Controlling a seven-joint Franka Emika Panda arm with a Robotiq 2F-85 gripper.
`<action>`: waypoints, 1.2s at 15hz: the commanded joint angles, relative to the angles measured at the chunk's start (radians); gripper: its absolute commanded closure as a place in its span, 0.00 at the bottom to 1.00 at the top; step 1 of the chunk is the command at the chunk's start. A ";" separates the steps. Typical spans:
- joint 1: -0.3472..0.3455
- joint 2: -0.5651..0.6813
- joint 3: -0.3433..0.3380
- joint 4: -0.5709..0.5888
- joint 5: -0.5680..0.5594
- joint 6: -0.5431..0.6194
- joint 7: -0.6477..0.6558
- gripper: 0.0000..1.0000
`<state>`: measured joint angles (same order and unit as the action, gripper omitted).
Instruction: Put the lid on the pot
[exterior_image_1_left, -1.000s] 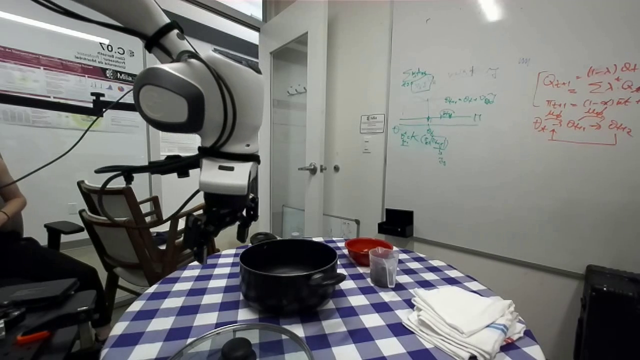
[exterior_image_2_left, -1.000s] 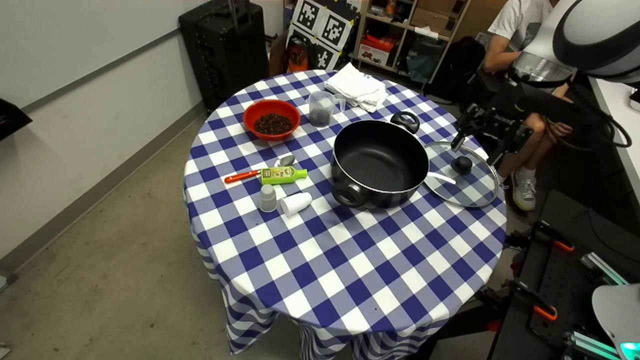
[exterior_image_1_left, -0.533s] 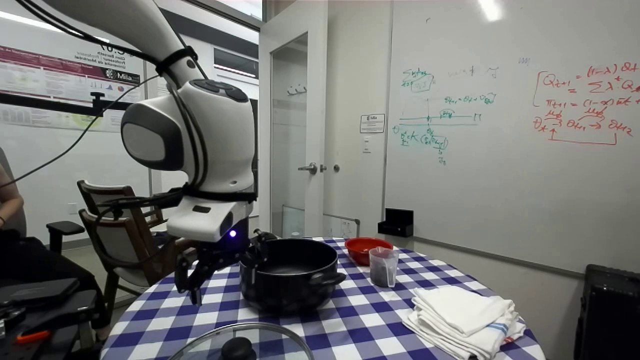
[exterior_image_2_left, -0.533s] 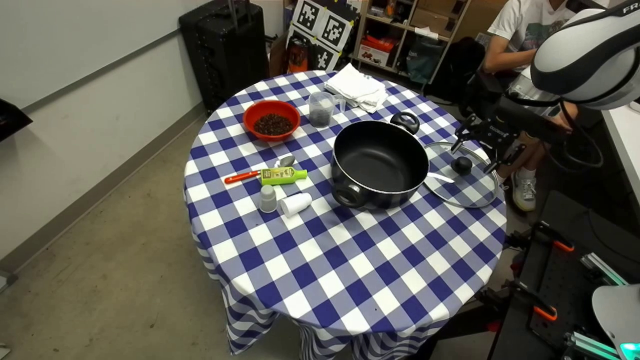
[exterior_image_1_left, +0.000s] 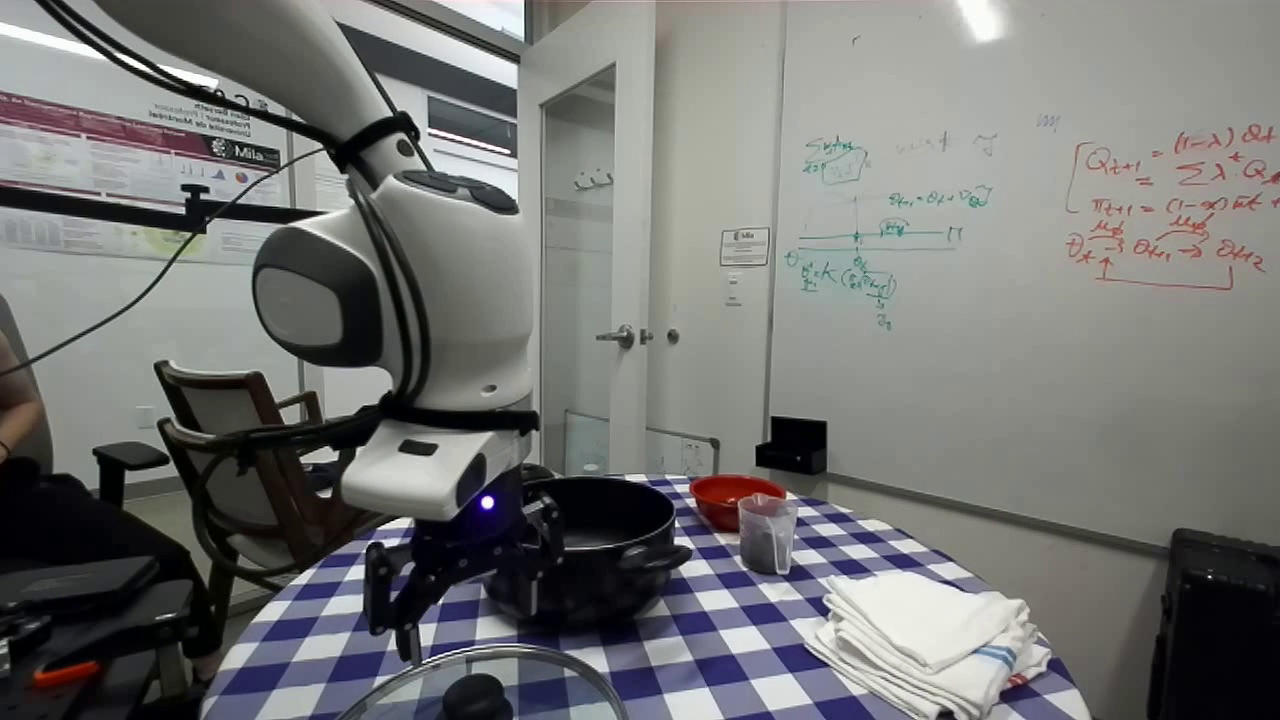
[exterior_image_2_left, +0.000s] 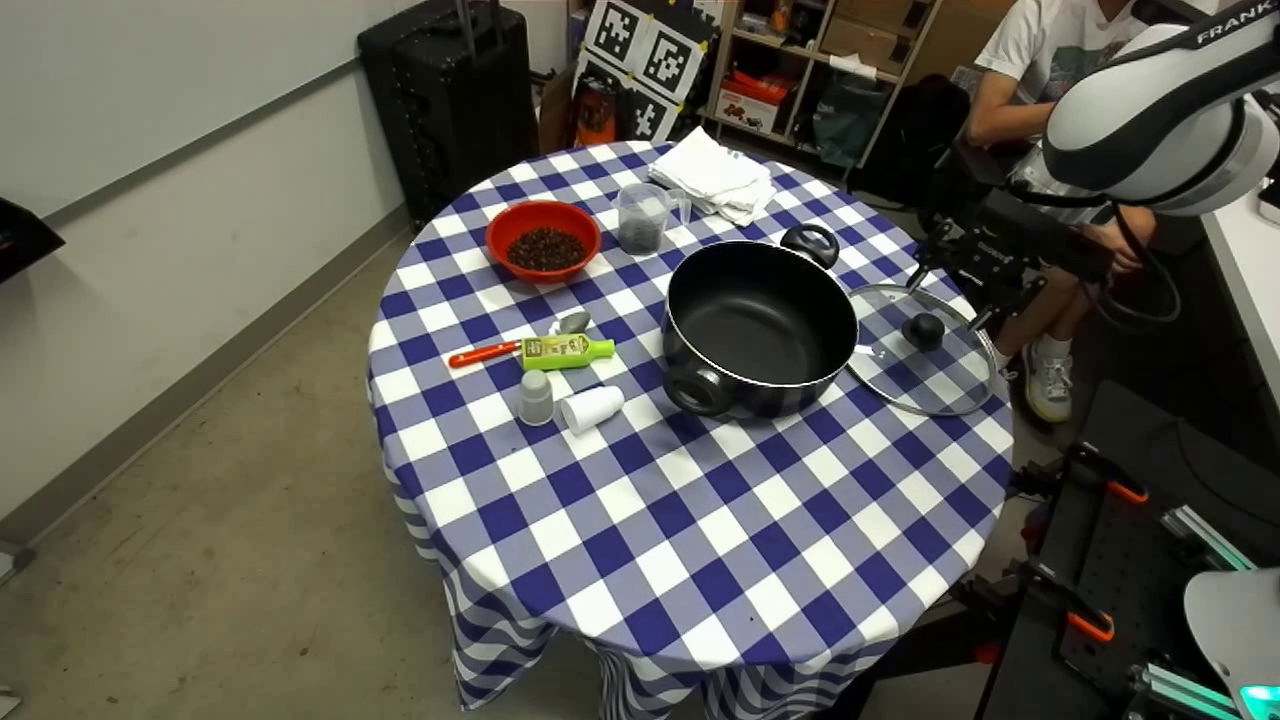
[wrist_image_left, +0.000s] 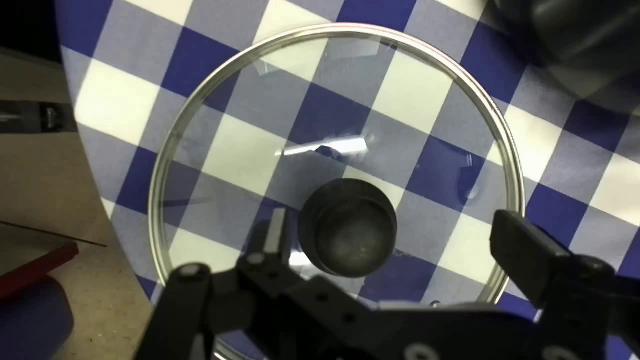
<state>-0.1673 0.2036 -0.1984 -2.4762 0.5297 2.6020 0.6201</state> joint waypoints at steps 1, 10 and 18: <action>0.009 0.074 0.001 0.074 -0.053 0.001 0.016 0.00; 0.029 0.170 -0.025 0.143 -0.193 -0.027 0.026 0.00; 0.038 0.179 -0.021 0.144 -0.235 -0.064 0.007 0.00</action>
<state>-0.1454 0.3738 -0.2080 -2.3527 0.3239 2.5762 0.6232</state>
